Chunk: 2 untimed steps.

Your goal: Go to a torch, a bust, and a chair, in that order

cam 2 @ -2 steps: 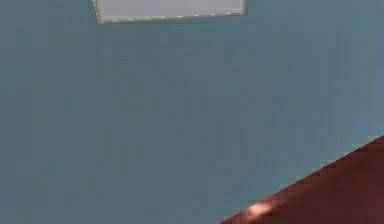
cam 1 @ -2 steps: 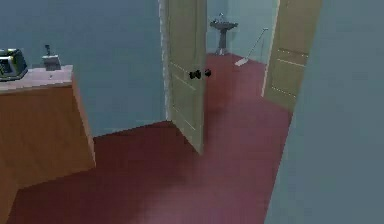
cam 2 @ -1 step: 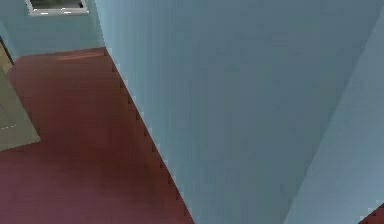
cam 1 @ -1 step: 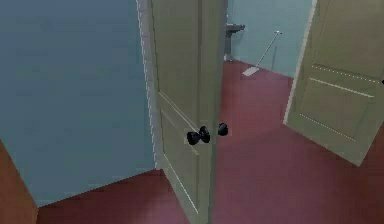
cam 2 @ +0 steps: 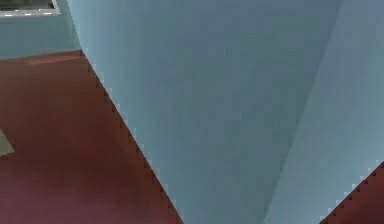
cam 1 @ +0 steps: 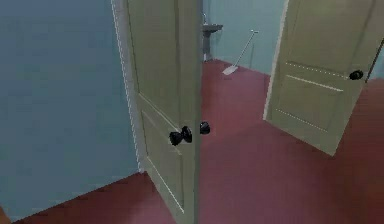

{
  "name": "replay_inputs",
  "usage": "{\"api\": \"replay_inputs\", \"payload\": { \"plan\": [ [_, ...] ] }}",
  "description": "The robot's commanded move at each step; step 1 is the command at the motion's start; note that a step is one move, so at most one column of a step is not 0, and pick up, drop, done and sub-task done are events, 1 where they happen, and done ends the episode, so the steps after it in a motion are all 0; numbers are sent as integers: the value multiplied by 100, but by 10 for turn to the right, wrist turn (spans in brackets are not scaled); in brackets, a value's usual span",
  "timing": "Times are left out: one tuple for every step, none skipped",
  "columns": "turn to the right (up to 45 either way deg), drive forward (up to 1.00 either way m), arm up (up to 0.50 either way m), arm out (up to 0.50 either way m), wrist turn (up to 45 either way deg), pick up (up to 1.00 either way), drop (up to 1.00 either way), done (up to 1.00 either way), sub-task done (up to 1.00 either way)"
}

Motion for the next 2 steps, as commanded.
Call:
{"api": "replay_inputs", "payload": {
  "plan": [
    [0,20,0,0,0,0,0,0,0],
    [450,0,0,0,0,0,0,0,0]
  ]
}}
